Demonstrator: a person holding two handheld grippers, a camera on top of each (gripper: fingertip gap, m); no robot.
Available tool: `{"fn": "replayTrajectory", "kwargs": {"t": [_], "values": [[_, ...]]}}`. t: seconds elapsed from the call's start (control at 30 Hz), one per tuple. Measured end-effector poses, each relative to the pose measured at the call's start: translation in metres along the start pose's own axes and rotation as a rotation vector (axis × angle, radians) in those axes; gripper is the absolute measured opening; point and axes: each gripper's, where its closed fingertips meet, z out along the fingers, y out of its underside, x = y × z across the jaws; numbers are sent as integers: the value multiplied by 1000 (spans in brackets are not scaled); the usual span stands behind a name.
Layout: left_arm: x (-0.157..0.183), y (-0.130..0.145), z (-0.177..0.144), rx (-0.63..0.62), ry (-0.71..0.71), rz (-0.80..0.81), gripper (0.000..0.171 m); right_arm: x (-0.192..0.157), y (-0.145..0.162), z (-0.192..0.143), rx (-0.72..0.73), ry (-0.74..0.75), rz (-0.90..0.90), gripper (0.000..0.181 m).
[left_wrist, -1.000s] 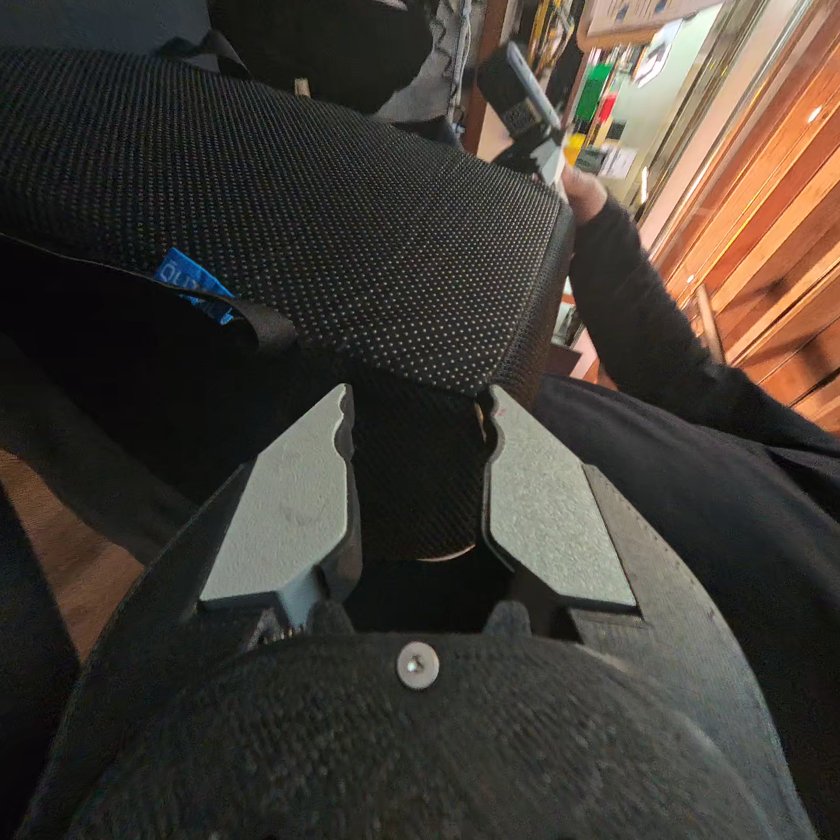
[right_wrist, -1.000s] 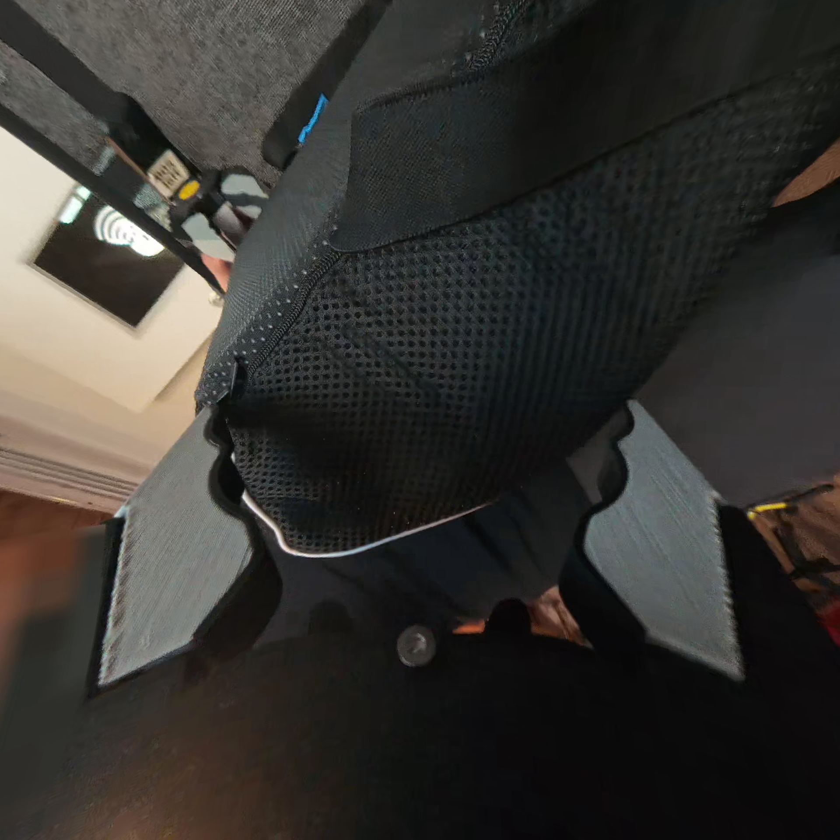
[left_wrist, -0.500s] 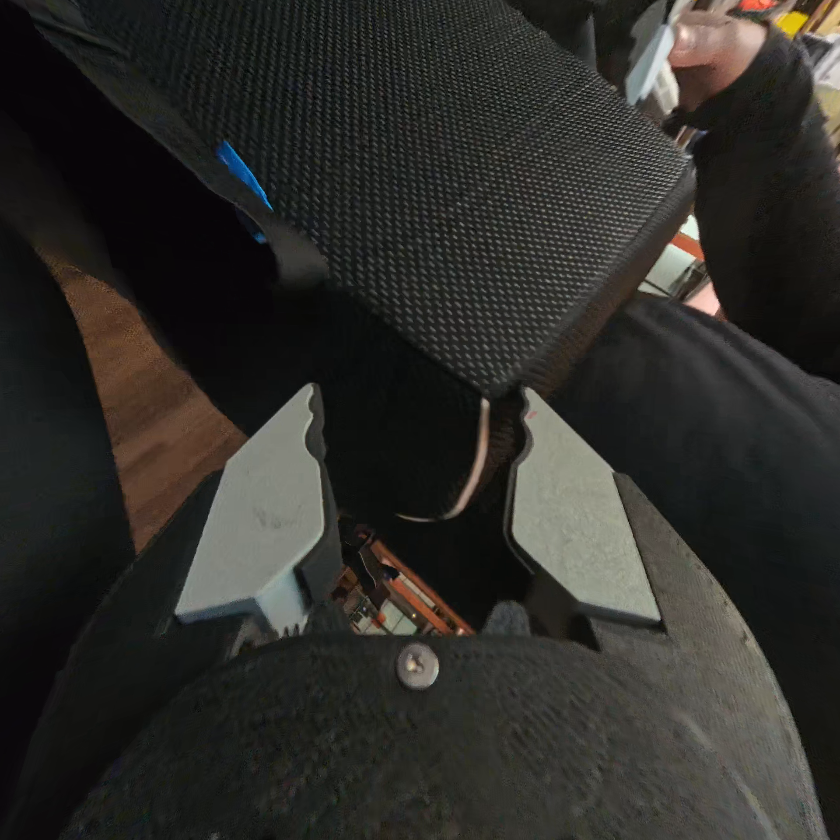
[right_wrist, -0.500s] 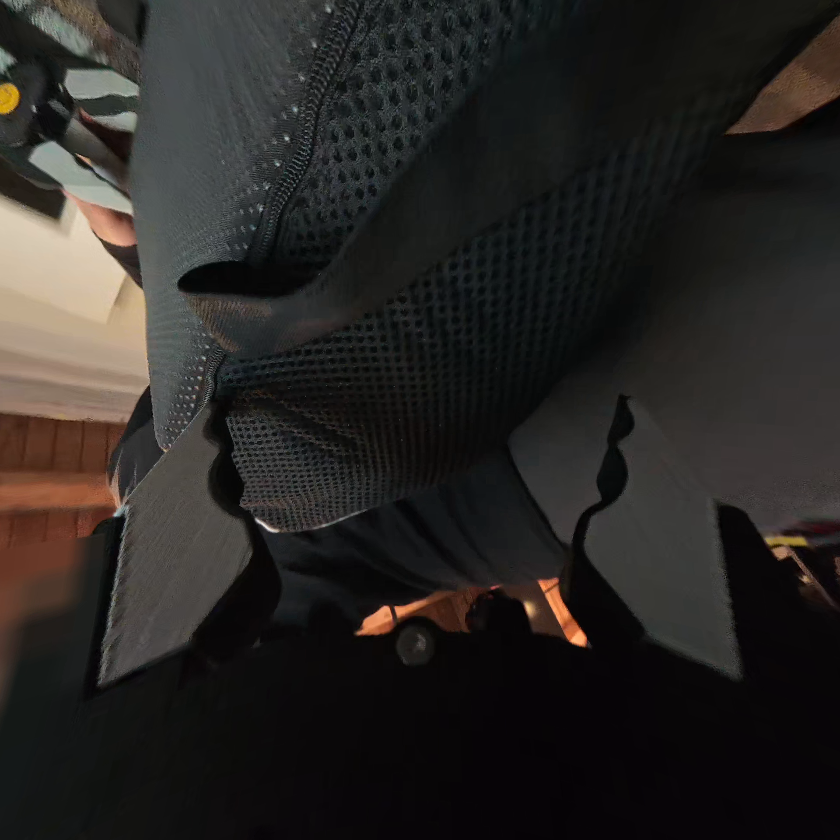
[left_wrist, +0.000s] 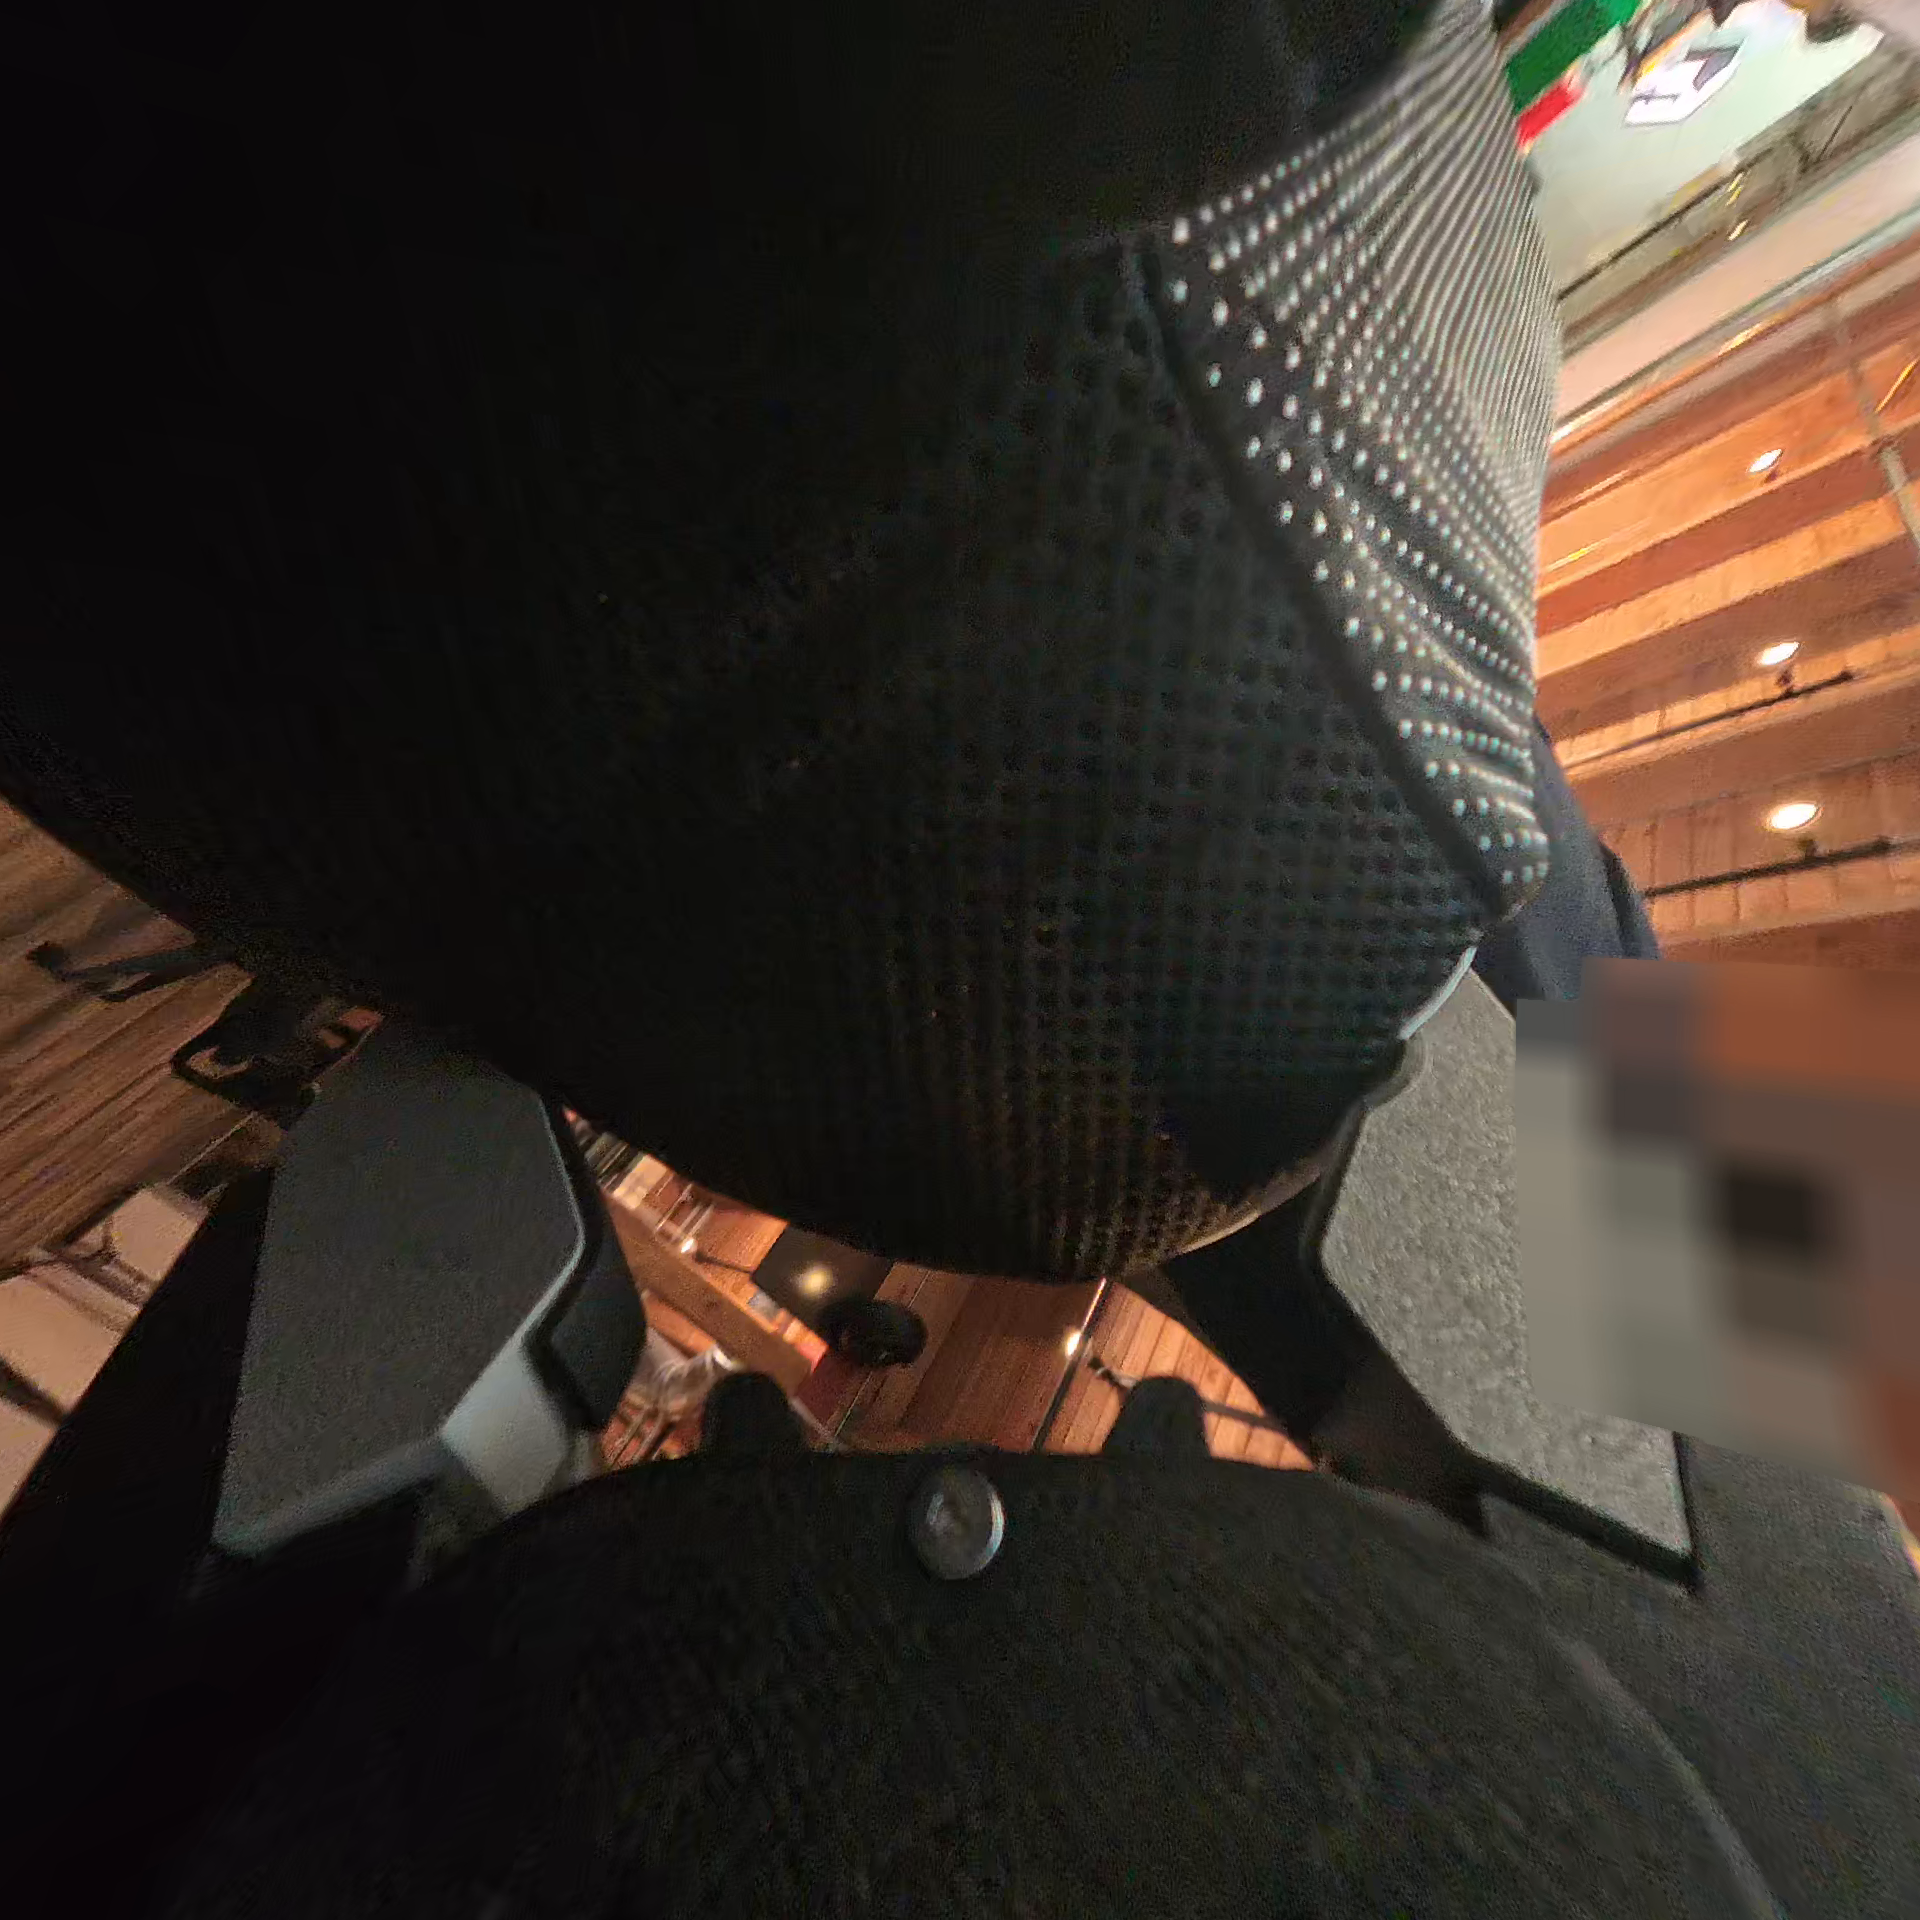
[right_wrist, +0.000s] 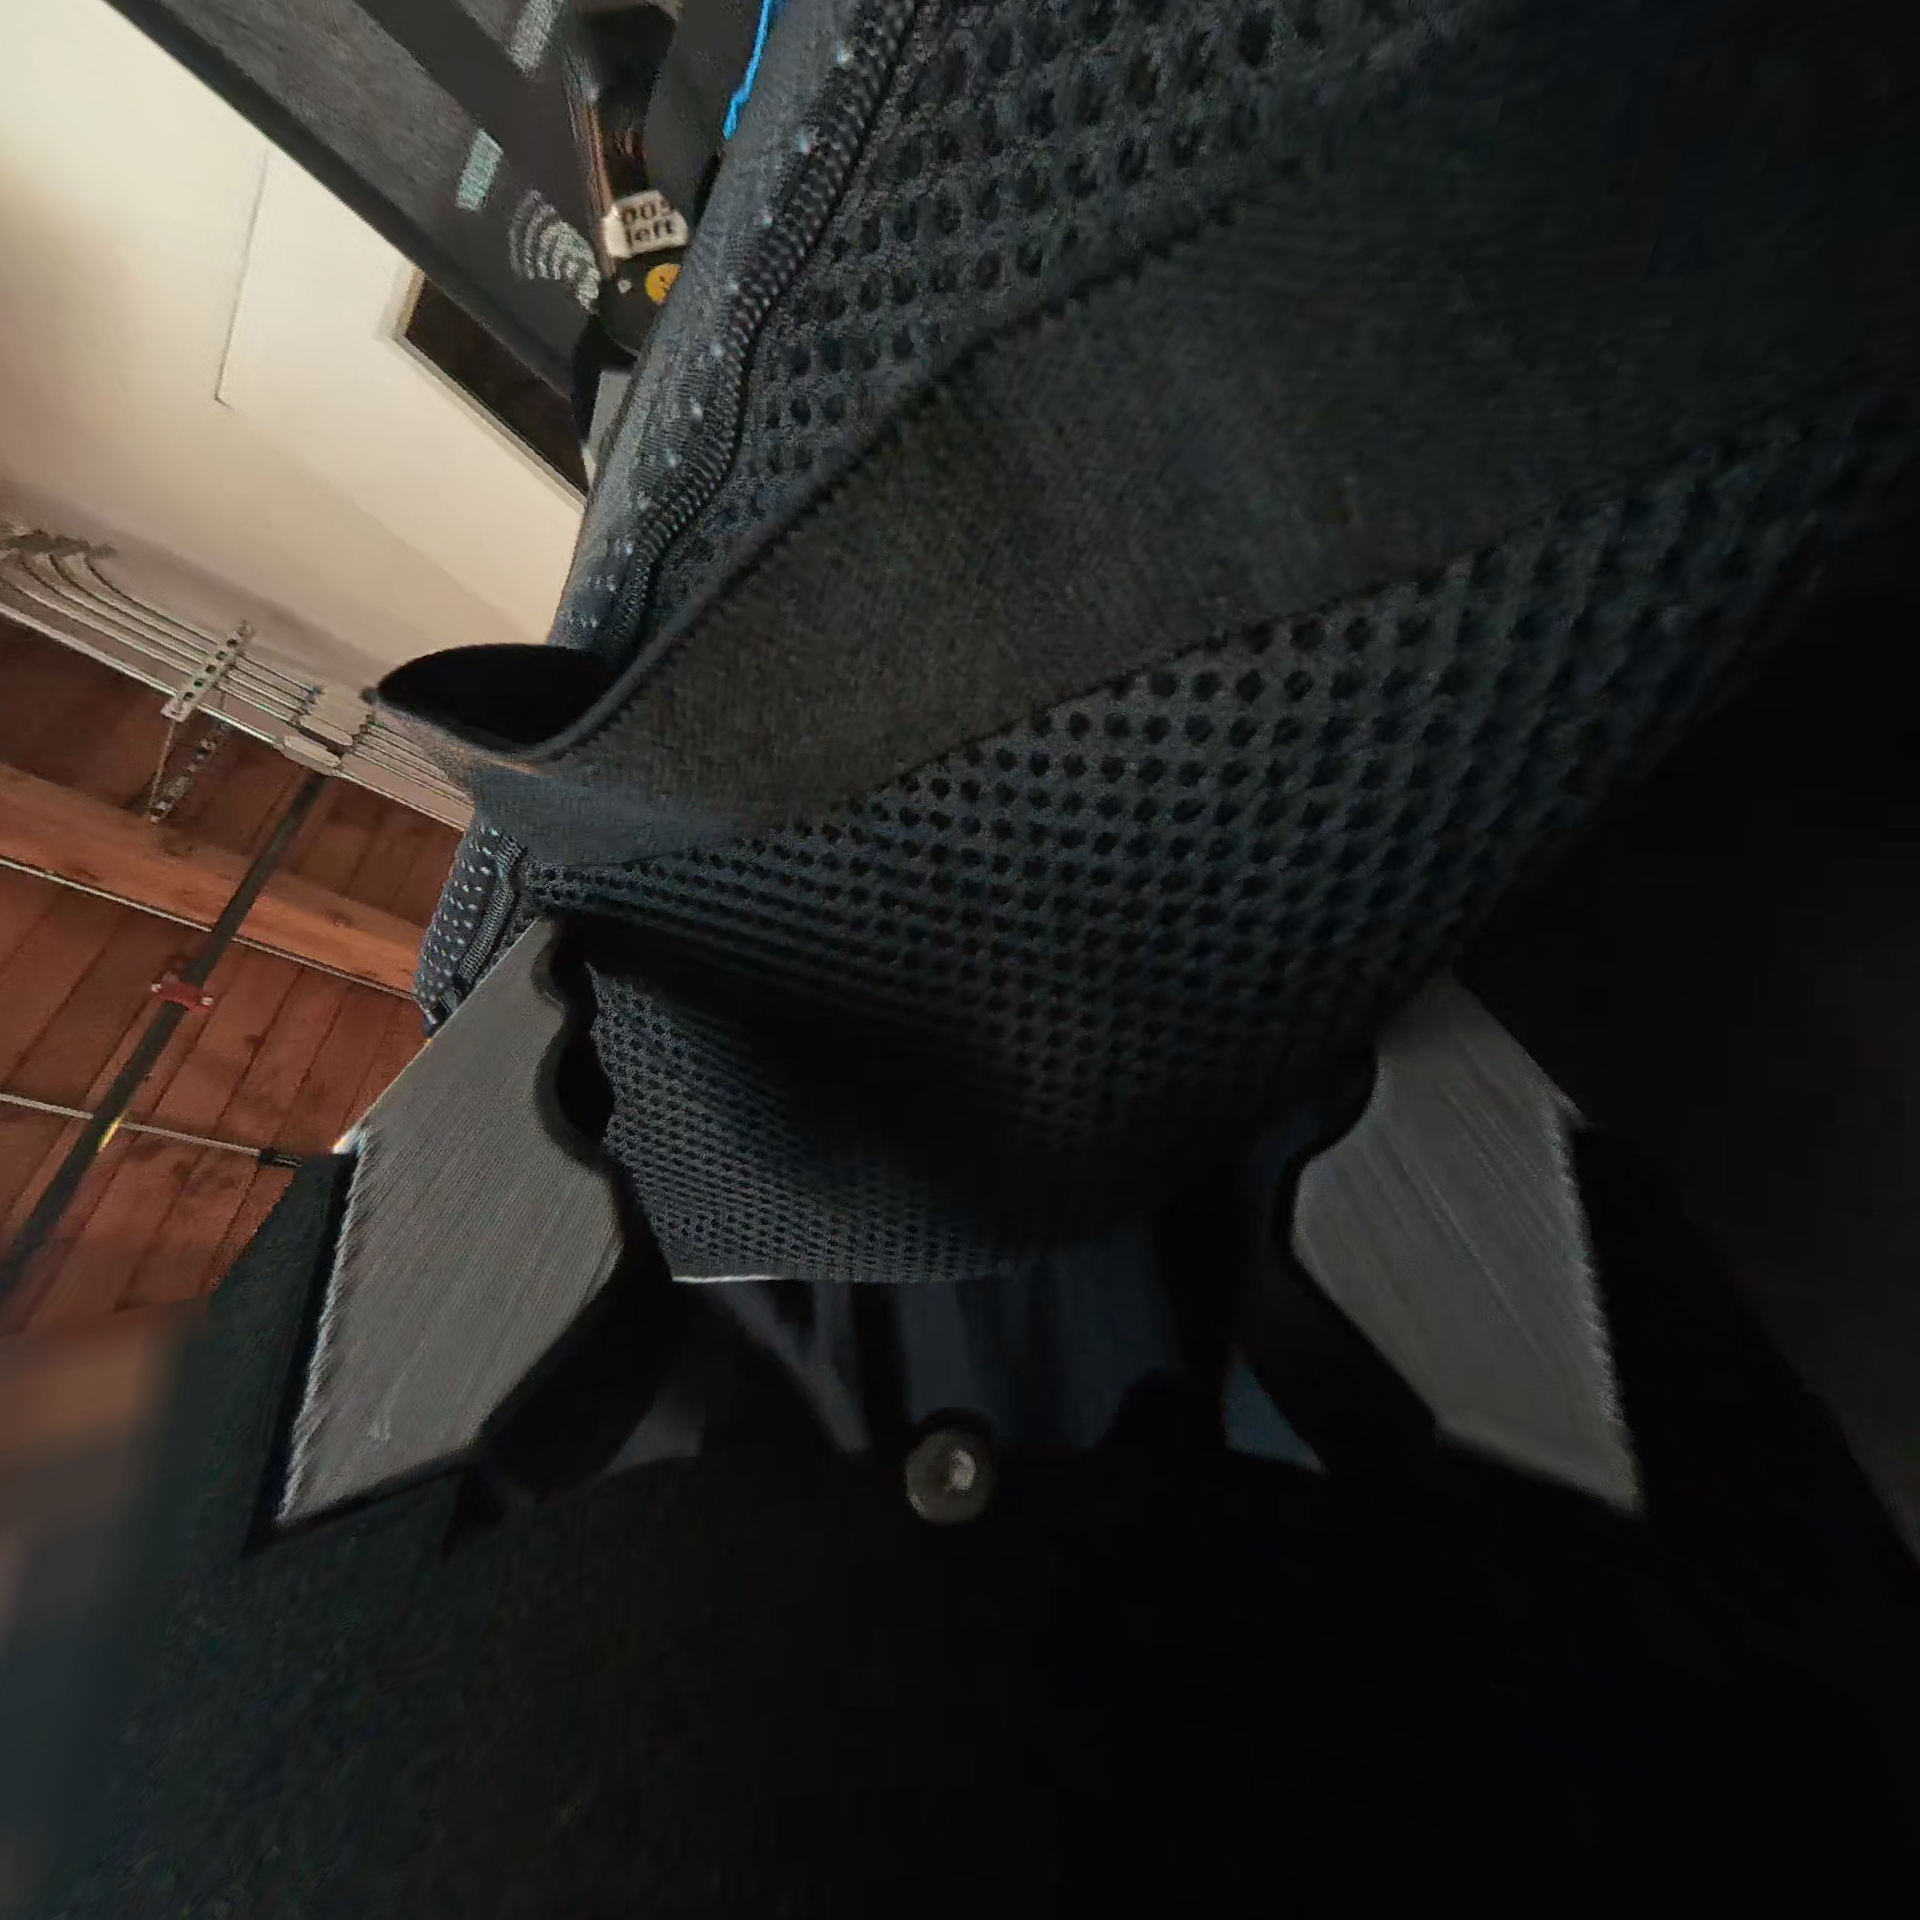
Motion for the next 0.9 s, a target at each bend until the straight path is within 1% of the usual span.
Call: {"fn": "replayTrajectory", "kwargs": {"t": [0.07,0.13,0.2,0.23,0.33,0.37,0.43,0.47,0.5,0.6,0.63,0.67,0.7,0.73,0.77,0.8,0.83,0.87,0.9], "values": [[11,2,5,-11,-10,30,158,-9,-2,-5,37,-12,-42,133],[27,1,9,0,-2,53,157,-25,-7,-15,87,-27,-72,130],[42,-1,13,11,-22,90,148,-40,-8,-27,104,-6,-110,128],[48,-2,15,7,-41,117,146,-49,-7,-33,108,13,-140,128],[76,-1,16,12,-96,236,144,-89,-4,-49,145,56,-273,127],[86,1,14,19,-123,285,144,-107,-3,-53,163,76,-339,130],[99,6,10,28,-201,403,144,-139,-2,-58,200,130,-498,130],[100,6,8,38,-241,464,143,-153,-4,-61,223,163,-586,132],[98,1,7,57,-281,521,144,-163,-9,-63,249,200,-669,129],[75,-33,5,132,-353,647,144,-175,-39,-77,324,295,-873,132],[63,-49,6,157,-363,669,144,-172,-54,-84,348,329,-905,133],[47,-69,6,187,-384,679,142,-161,-72,-92,365,388,-896,133],[23,-91,2,219,-431,652,138,-141,-92,-103,379,480,-842,129],[-9,-111,-4,243,-503,575,127,-111,-111,-115,390,619,-755,124],[-39,-125,-6,249,-530,476,97,-75,-123,-127,372,785,-649,107],[-52,-131,1,237,-442,394,61,-43,-123,-136,311,932,-551,86],[-50,-133,10,235,-277,342,57,-22,-121,-135,268,1001,-496,79],[-40,-134,17,242,-109,319,52,-12,-118,-123,246,976,-484,83],[-32,-132,21,246,9,321,27,-3,-115,-112,235,942,-478,80]]}}
